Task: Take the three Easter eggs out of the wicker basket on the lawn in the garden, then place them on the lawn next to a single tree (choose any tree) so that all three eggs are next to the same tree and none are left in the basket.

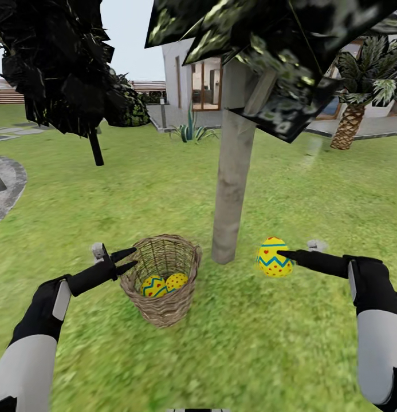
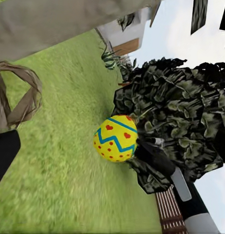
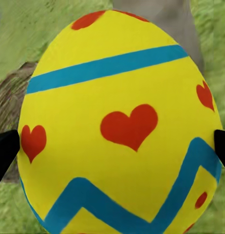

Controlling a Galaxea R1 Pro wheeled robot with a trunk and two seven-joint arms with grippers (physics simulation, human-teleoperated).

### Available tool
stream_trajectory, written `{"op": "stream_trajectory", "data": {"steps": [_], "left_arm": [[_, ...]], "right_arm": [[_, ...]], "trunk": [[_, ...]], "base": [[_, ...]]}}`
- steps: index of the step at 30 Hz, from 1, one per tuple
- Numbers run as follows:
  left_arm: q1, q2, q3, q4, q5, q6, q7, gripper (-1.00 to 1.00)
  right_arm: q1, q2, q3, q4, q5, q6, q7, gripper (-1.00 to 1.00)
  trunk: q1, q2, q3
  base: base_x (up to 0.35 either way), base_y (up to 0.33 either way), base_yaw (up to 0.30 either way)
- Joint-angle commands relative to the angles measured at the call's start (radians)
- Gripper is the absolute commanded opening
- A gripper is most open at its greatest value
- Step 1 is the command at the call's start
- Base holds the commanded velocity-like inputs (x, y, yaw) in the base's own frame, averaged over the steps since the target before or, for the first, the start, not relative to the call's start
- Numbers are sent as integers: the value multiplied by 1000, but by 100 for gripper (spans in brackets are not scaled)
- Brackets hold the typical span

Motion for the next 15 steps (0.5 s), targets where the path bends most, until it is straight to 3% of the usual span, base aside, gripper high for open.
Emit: {"op": "stream_trajectory", "data": {"steps": [1, 4, 7, 10, 12, 15], "left_arm": [[-1, -3, -1, 2, 1, 7, -2, 100], [-1, -21, -2, 4, 1, 7, -2, 100], [-1, -26, -2, 5, 1, 7, -2, 100], [-1, -27, -3, 4, 1, 7, -2, 100], [-1, -28, -7, 5, 2, 7, -4, 100], [-1, -48, -48, 0, 2, 7, -8, 100]], "right_arm": [[0, 1, 4, 8, 14, -32, -56, -100], [29, 30, 69, 15, 93, -84, -108, -100], [42, 70, 79, 18, 162, -112, -155, -100], [44, 141, 80, 66, 183, -169, -294, -100], [44, 157, 81, 89, 182, -177, -376, -100], [44, 164, 81, 96, 182, -182, -416, -100]], "trunk": [[0, 0, -1], [0, 0, -1], [0, 0, -1], [0, 0, -1], [0, 0, -1], [0, 0, -1]], "base": [[0, -287, 0], [0, -238, 46], [0, -30, 254], [0, -5, 285], [0, -149, 289], [0, -276, 290]]}}
